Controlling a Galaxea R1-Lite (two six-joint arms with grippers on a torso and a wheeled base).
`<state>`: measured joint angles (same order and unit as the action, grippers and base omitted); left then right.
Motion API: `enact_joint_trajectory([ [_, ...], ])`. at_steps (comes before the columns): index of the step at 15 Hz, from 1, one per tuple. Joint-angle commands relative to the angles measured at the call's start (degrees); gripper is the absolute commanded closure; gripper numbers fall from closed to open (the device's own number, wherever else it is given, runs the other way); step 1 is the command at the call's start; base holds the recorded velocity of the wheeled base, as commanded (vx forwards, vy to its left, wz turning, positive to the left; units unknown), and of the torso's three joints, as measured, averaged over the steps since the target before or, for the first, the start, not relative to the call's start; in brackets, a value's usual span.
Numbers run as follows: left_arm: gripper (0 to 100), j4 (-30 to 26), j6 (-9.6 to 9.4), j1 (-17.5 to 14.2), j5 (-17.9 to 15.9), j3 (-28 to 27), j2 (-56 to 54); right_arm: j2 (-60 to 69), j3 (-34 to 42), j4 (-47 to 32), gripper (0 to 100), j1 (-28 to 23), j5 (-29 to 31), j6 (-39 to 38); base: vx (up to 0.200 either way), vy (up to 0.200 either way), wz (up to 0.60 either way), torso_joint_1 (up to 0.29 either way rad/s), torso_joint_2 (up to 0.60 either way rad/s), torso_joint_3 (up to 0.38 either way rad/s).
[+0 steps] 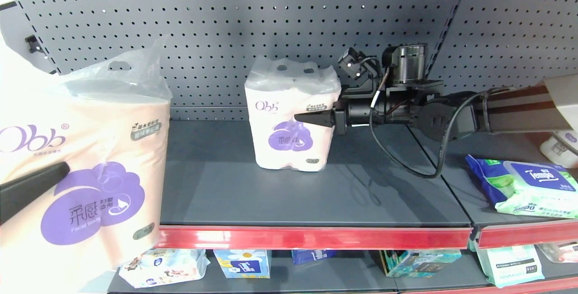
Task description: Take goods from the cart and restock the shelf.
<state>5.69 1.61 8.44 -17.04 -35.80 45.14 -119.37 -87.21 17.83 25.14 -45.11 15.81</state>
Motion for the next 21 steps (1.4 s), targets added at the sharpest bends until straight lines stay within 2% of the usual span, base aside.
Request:
enact_joint_trajectory([
  [1,100,0.0,0.06,0.0,0.0,0.0,-0.1,1.7,1.3,-0.2,100,0.0,-0.9,-0.1,0.000,0.000,0.00,0.000,0.00,0.000],
  [5,100,0.0,0.06,0.0,-0.3,-0.1,-0.1,6.4,5.9,-0.2,100,-0.1,-2.4,-0.1,0.000,0.000,0.00,0.000,0.00,0.000],
  [8,100,0.0,0.06,0.0,-0.4,-0.2,0.0,12.7,15.4,-0.2,100,0.4,-2.6,0.4,0.000,0.000,0.00,0.000,0.00,0.000],
  [12,100,0.0,0.06,0.0,-0.4,-0.1,0.0,16.6,24.0,0.0,100,0.8,-2.7,3.3,0.000,0.000,0.00,0.000,0.00,0.000],
  [21,100,0.0,0.06,0.0,-0.4,-0.4,-0.2,18.2,26.0,-0.1,100,3.6,-1.8,4.3,0.000,0.000,0.00,0.000,0.00,0.000],
])
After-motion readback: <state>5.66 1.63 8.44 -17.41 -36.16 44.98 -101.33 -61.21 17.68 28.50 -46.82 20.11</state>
